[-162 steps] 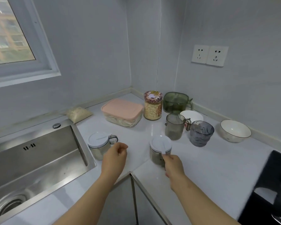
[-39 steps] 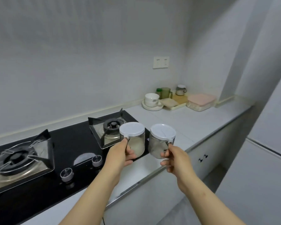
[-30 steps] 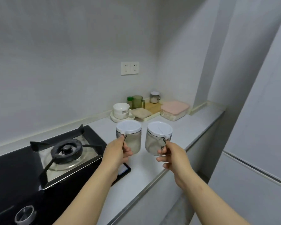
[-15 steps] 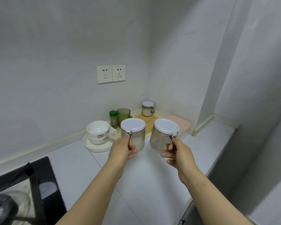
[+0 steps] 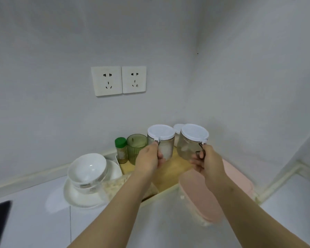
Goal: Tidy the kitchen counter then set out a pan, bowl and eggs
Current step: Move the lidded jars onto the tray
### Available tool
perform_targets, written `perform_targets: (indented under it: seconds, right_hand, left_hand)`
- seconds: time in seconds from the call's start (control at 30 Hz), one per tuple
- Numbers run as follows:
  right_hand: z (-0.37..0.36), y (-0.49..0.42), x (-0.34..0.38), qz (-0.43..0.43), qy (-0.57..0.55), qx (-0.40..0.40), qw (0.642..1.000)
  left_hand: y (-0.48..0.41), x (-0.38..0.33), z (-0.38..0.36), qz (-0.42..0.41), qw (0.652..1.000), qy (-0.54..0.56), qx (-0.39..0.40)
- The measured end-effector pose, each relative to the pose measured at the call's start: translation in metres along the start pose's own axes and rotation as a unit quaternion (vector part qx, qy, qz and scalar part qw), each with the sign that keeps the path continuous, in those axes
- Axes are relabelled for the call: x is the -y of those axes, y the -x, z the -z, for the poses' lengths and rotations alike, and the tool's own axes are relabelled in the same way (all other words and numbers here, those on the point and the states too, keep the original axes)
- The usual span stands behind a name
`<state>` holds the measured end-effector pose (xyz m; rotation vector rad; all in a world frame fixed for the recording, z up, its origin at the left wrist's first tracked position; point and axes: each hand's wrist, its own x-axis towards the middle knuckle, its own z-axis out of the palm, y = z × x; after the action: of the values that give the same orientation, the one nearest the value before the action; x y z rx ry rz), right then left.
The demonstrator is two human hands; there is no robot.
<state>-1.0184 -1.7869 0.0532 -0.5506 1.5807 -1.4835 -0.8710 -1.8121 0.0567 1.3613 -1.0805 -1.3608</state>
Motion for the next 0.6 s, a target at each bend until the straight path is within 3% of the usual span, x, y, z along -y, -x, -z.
perform_targets:
  seconds: [0.6]
  right_hand:
    - [-0.012,-0.118,-0.020,-0.128,0.059,0.079,0.987]
  left_hand:
    - [-0.080,0.066,-0.062,0.087,0.990,-0.085,-0.073]
